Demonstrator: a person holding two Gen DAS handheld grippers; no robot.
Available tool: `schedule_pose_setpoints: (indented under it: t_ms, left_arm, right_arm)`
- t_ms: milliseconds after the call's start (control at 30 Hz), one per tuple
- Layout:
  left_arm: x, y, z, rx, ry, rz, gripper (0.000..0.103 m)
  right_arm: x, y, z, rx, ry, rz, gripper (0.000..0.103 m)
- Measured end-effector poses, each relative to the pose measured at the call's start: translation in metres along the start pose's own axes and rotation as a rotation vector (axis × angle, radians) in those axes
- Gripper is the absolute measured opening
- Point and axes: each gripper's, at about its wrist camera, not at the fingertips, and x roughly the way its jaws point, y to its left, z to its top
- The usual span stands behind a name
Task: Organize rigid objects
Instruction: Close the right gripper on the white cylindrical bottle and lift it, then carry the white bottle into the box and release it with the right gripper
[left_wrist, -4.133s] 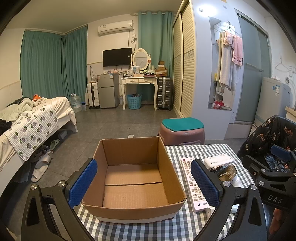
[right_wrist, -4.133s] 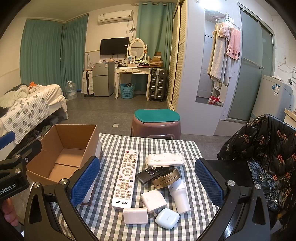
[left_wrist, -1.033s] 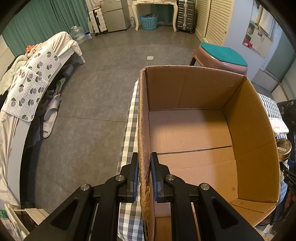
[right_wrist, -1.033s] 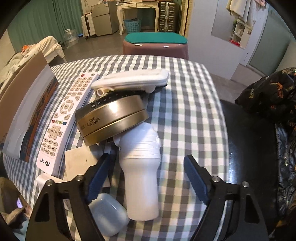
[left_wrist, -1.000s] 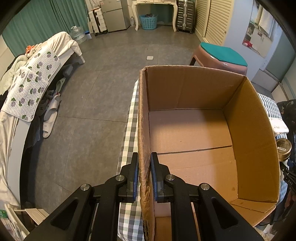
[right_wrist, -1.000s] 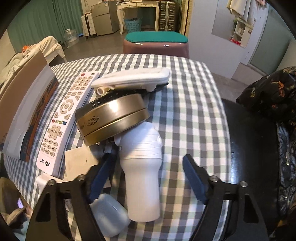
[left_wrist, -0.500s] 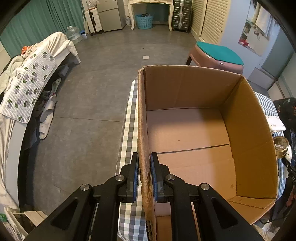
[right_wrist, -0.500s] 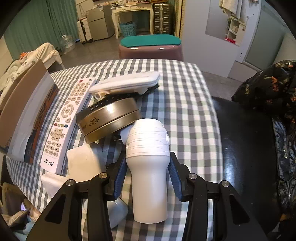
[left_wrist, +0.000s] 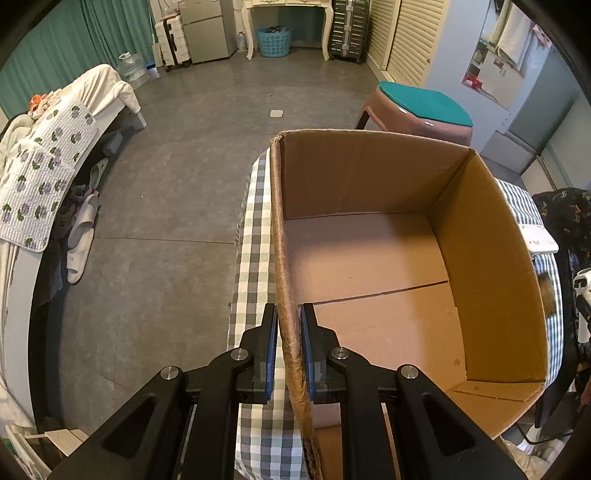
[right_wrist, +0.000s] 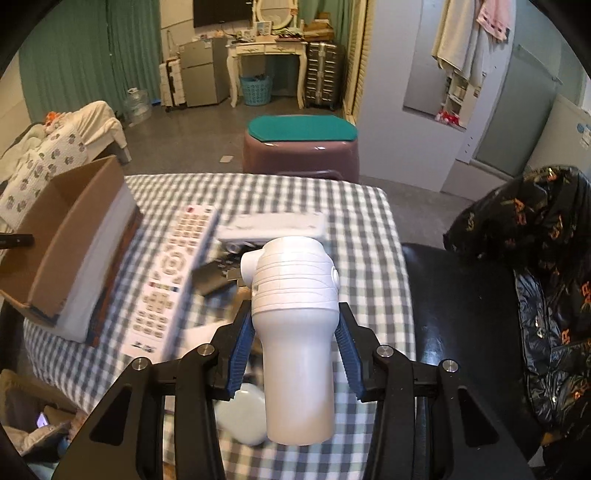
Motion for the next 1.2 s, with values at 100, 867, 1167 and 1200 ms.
schedule_pose_setpoints:
  t_ms: [100, 867, 1167, 1200]
  left_arm:
    - [-0.001, 0.000, 0.001, -0.001, 0.000, 0.001, 0.012]
    - [-0.001, 0.001, 0.001, 0.009, -0.018, -0.035, 0.012]
    - [0.003, 0.004, -0.002, 0.032, -0.019, -0.052, 0.012]
    - [0.003, 0.003, -0.002, 0.038, -0.020, -0.048, 0.012]
  right_arm:
    - [-0.006, 0.016, 0.006, -0.030, -0.016, 0.029, 0.043]
    - [0.006, 0.228, 0.093, -0.323, -0.101, 0.358, 0.043]
    - [0.078, 0.273, 0.099, -0.360, 0.042, 0.332, 0.043]
    - [0.081, 0.275, 0.099, -0.362, 0.054, 0.333, 0.043]
